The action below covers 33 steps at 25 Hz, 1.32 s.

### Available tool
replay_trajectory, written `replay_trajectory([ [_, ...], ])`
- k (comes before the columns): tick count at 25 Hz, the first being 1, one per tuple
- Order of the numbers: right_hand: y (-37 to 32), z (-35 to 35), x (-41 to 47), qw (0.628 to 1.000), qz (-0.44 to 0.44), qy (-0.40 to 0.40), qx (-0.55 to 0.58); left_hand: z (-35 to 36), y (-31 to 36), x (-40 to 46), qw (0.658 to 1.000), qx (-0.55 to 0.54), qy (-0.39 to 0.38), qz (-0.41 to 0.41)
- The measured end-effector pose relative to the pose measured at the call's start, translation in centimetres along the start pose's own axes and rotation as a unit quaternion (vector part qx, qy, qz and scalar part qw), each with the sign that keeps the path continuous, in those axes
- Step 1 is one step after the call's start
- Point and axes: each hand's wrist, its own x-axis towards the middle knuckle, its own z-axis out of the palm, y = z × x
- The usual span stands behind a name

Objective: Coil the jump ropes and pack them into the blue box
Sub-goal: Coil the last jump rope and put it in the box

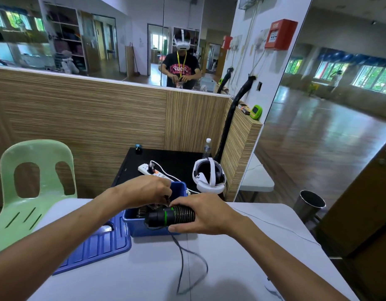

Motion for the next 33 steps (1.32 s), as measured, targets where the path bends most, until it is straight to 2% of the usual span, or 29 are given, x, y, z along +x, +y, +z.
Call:
replay_trajectory([
  [2, -0.1, 0.4, -0.3, 1.000, -0.002, -0.007, -0.028, -0.5, -0.1, -0.1, 0.994, -0.109, -0.023, -0.012],
  [4, -0.2, 0.6, -0.2, 0.998, 0.003, -0.012, -0.065, -1.2, -0.2, -0.2, 0.981, -0.169, -0.072, -0.055],
  [7, -0.6, 0.9, 0.5, 0.992, 0.019, -0.018, -0.126, -2.1, 0.7, -0.2, 0.976, -0.165, -0.110, -0.094],
  [10, -1.1, 1.1, 0.8, 0.986, 0.032, -0.017, -0.162, -3.0, 2.0, -0.1, 0.984, -0.065, -0.125, -0.105],
  [14, -1.4, 1.0, 1.3, 0.982, 0.048, 0.002, -0.180, -3.7, 2.6, 0.0, 0.988, 0.021, -0.109, -0.106],
  [18, -1.6, 1.3, 1.8, 0.980, 0.054, 0.012, -0.193, -3.4, 3.0, 0.0, 0.989, 0.042, -0.098, -0.098],
  [21, -1.6, 1.4, 2.0, 0.979, 0.089, 0.022, -0.179, -3.5, 4.4, 0.1, 0.985, 0.118, -0.067, -0.109],
  [23, -1.6, 1.3, 2.2, 0.977, 0.122, 0.050, -0.169, -3.6, 5.9, 0.2, 0.976, 0.143, -0.047, -0.155],
  [27, -1.9, 0.7, 3.0, 0.966, 0.162, 0.113, -0.165, -3.2, 8.9, 0.0, 0.953, 0.124, 0.024, -0.277],
  [30, -2.3, 0.6, 3.5, 0.958, 0.175, 0.142, -0.175, -2.7, 10.1, -0.1, 0.938, 0.081, 0.073, -0.329],
  [33, -2.2, 0.7, 3.8, 0.957, 0.188, 0.139, -0.173, -1.7, 10.5, -0.3, 0.925, 0.045, 0.102, -0.364],
])
